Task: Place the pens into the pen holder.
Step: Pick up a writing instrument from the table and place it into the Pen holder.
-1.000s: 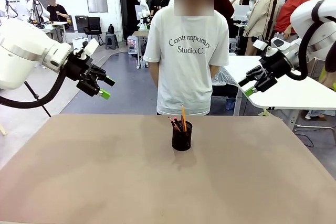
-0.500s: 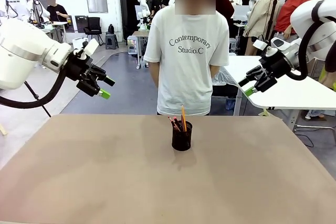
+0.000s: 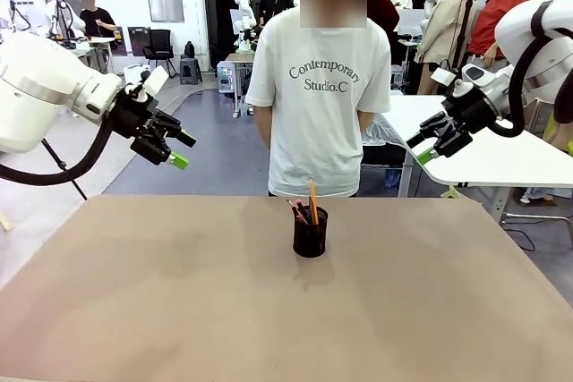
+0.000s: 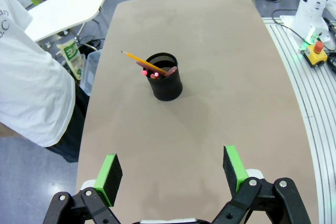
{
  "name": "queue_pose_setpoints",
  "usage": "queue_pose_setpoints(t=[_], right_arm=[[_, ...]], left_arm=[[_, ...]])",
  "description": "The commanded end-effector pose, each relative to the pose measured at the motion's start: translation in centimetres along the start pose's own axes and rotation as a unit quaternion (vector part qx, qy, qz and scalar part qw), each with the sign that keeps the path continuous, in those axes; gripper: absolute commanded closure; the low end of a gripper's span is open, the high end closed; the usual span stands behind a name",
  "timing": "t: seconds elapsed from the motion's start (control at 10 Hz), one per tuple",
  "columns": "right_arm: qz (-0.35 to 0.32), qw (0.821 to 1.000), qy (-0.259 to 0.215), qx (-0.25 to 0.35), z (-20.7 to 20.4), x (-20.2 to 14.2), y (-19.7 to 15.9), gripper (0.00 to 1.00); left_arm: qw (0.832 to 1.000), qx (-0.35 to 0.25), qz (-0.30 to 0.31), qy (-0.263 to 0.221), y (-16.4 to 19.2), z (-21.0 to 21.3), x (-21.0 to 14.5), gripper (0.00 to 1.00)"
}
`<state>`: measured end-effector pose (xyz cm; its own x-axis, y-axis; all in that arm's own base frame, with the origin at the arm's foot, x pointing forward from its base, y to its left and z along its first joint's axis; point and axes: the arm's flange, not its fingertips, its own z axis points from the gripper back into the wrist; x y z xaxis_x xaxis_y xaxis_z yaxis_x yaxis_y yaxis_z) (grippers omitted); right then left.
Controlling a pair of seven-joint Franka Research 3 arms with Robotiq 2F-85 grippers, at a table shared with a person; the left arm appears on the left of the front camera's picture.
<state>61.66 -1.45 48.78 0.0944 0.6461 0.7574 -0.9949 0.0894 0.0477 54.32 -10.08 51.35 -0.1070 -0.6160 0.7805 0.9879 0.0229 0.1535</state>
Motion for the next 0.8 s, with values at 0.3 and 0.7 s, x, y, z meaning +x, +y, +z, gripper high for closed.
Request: queue_pose_setpoints(t=[0.3, 0.7], right_arm=[[0.0, 1.0, 0.0, 0.0, -0.01, 0.06, 0.16, 0.0], [0.0, 1.0, 0.0, 0.0, -0.01, 0.06, 0.16, 0.0]], left_arm=[[1.0, -0.002, 0.005, 0.006, -0.14, 0.17, 0.16, 0.0], [1.0, -0.002, 0.005, 0.006, -0.14, 0.17, 0.16, 0.0]])
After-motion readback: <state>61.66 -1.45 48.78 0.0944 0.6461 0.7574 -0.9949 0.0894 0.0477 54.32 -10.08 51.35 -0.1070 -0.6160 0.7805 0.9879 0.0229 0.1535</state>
